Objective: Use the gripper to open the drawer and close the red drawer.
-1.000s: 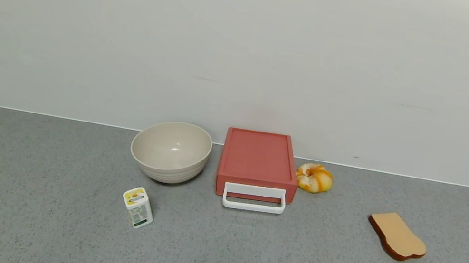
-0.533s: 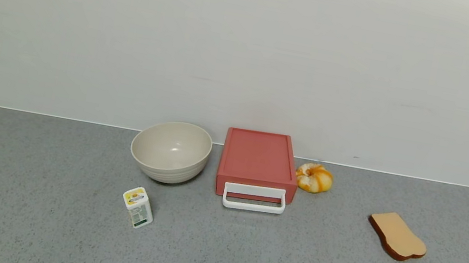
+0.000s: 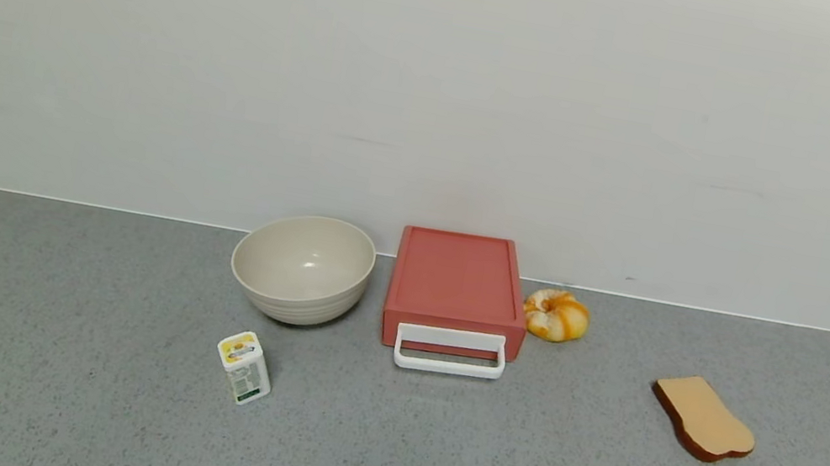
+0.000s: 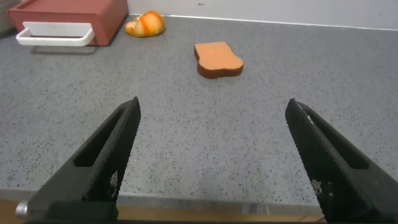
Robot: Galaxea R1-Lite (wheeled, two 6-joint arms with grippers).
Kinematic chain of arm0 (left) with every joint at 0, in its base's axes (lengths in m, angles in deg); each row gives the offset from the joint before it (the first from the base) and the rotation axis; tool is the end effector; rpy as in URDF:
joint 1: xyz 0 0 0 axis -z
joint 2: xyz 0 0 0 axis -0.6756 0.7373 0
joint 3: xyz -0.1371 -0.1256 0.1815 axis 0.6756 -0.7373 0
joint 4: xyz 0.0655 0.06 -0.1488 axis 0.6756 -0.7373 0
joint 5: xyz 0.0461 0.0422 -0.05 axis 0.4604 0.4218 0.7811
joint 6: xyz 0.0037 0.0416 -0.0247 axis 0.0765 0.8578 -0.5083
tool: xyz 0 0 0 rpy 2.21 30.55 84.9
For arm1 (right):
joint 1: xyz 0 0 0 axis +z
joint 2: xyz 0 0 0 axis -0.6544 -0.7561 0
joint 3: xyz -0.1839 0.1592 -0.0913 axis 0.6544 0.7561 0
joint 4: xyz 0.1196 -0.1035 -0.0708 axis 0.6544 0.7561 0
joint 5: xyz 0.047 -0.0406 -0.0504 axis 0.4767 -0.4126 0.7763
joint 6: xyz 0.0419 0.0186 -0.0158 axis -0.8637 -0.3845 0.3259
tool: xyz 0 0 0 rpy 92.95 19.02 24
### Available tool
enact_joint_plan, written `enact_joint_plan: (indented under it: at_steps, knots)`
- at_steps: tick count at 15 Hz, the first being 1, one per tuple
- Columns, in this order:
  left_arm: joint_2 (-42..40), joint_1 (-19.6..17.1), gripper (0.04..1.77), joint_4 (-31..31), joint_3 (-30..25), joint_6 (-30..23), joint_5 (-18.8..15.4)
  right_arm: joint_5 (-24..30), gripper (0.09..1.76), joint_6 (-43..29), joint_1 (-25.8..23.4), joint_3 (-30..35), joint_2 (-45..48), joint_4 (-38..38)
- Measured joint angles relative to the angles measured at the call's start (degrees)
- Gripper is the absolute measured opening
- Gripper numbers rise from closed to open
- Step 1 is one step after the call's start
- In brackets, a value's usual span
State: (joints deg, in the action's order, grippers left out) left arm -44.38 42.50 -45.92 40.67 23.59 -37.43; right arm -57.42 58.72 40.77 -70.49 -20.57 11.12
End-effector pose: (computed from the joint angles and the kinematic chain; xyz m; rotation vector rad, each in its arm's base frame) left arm 0.0246 -0.0017 0.0764 0.0159 -0.0088 -0.0336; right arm 0.0247 0.0012 0.0749 -0.0100 0.0047 0.0234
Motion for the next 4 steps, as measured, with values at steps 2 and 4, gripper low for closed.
enact_joint_plan:
  at_steps: [2,4]
  knots:
    - [0.0,0.0,1.72,0.0,0.0,0.0,0.0,0.0,1.71,0.0,0.0,0.0,0.0,0.0]
    - [0.0,0.0,1.72,0.0,0.0,0.0,0.0,0.0,1.71,0.0,0.0,0.0,0.0,0.0]
